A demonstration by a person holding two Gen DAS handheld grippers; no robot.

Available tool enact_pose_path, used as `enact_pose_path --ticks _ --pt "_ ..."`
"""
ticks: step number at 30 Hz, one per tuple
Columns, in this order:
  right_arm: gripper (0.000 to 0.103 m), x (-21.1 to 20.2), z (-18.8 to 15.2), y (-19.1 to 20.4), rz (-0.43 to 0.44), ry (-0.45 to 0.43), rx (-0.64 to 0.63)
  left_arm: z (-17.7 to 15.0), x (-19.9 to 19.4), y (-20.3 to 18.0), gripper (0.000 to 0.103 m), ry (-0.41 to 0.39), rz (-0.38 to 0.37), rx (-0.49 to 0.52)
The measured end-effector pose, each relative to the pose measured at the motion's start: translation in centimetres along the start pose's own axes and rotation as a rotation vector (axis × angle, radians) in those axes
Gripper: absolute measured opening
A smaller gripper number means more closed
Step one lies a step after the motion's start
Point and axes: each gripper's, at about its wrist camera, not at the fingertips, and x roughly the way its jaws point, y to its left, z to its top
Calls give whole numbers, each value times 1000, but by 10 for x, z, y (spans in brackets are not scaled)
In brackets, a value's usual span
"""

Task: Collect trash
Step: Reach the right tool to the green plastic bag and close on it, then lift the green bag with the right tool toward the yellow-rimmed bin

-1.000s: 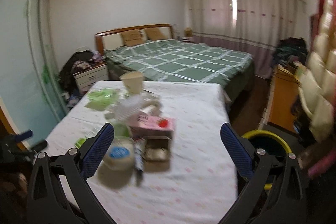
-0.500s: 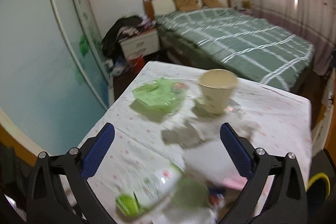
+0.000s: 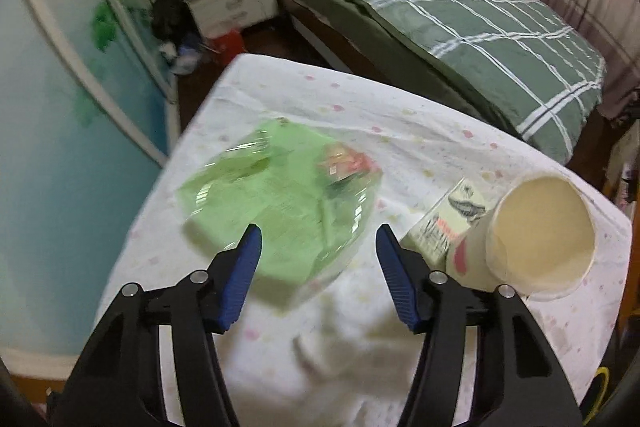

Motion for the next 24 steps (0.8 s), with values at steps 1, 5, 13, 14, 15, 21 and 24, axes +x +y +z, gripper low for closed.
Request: enact_pose_path --ticks 1,5,13,14,15,21,24 --pt "57 6 3 -2 -10 12 8 1 2 2 99 2 -5 -2" --pt "57 22 11 -6 -27 48 19 -1 6 6 99 10 -24 -9" --pt "34 41 12 0 9 130 34 -4 5 7 99 11 -42 -18" --pt "27 43 11 -1 15 138 40 -4 4 7 99 10 -41 -19" --pt "25 43 9 -1 18 138 46 -5 3 6 99 10 -41 -19" --pt "14 19 4 3 26 77 41 -6 -4 5 99 6 -34 -16" --pt "14 -4 2 9 46 33 24 -6 -9 1 99 -1 -36 -12"
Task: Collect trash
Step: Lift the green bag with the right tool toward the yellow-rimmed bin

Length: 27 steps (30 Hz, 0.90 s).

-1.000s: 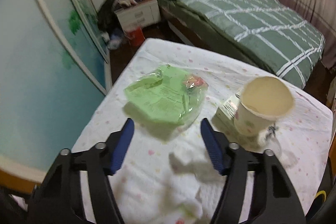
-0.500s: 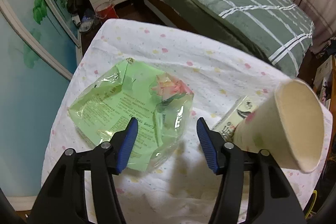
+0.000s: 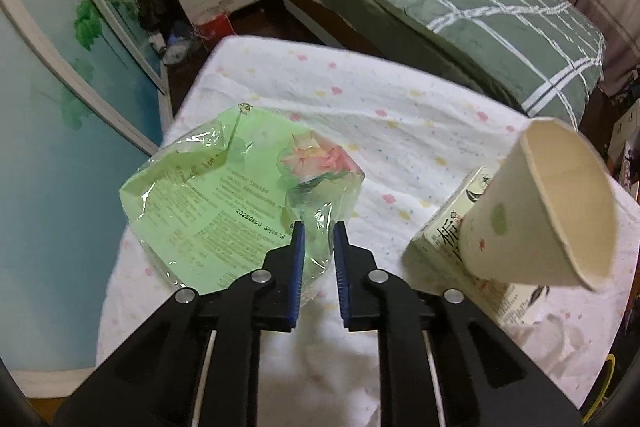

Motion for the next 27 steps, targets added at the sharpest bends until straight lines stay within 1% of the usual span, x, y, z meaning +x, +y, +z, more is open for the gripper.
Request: enact_pose_path --ticks 3,6,8,11,13,14,17,20,21,23,24,27 --pt "14 -34 -8 6 46 -51 -18 -1 -8 -7 99 -9 -2 10" --pt "14 -68 -18 9 73 -100 -39 -2 -17 -14 99 -21 -4 27" --pt "14 -97 -29 5 91 -143 -47 -3 -24 -20 99 -30 -8 40" --pt "14 -141 -54 -16 109 -211 -34 -5 -34 -33 99 -44 -22 61" --pt "14 -173 -77 -42 102 -263 -7 -6 -38 -41 99 -47 -34 74" --pt "14 -183 -86 -54 98 -278 7 -7 -41 -47 99 -48 -43 85" --pt "14 -214 -128 -104 62 -320 75 -11 -44 -63 99 -46 -66 111" --pt "14 -239 -180 -164 -11 -358 173 -15 -45 -83 99 -36 -104 144" --pt "14 -242 -194 -179 -27 -363 202 -17 -44 -90 99 -31 -120 156" --pt "14 -248 -236 -223 -72 -362 293 -22 -43 -106 99 -14 -170 184" --pt "14 -248 -251 -238 -85 -360 327 -26 -41 -115 99 0 -195 199" --pt "14 -245 -307 -297 -129 -348 469 -34 -35 -136 99 28 -224 251"
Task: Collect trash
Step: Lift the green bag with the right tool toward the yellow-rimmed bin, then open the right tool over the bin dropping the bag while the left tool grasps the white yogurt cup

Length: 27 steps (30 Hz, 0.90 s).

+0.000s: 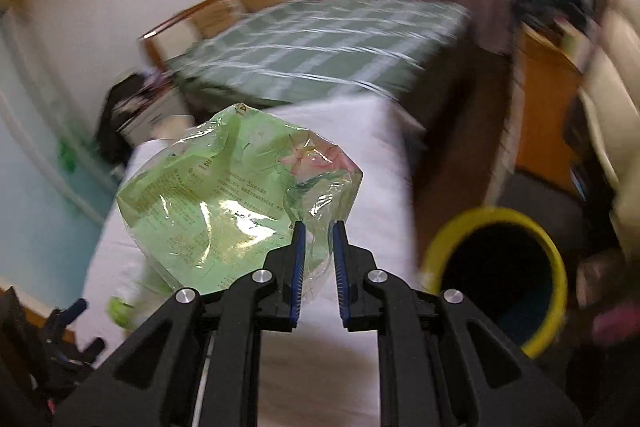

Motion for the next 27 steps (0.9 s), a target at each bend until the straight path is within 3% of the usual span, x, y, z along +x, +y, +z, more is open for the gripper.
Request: enact_pose_path --ticks 4,11,19,27 --pt "14 6 -34 -92 -80 22 178 0 13 -26 99 35 -30 55" --pt "14 40 -59 -182 -193 52 306 8 27 -50 99 47 -44 78" --pt "14 99 -77 -223 -224 144 349 9 44 -68 99 29 41 264" --pt "19 130 -70 -245 -264 195 370 16 59 -64 99 59 17 369"
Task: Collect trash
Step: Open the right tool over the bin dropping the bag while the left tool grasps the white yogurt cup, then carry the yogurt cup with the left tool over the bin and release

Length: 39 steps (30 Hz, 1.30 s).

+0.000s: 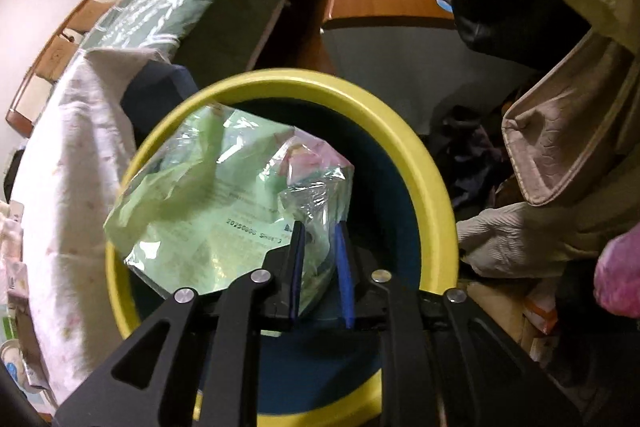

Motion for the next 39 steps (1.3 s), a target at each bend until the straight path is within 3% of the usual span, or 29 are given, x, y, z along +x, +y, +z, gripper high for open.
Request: enact_pose_path --ticks 6,14,19,24,30,39 --pt "25 -3 -4 5 14 -19 -15 -2 6 -9 99 9 -30 57" --pt "32 -44 -24 19 45 -101 -62 -1 7 -17 98 5 -43 131" --pt "34 -63 -32 23 69 -127 -81 -1 8 -21 84 6 -31 179" --pt "34 -73 -35 26 92 -137 -92 -5 12 -23 59 38 -7 233" --pt "34 -73 -39 28 121 -131 -96 -8 4 -25 51 41 -24 239" --pt "34 -81 -46 29 157 -148 -99 2 -32 -38 47 0 -90 210"
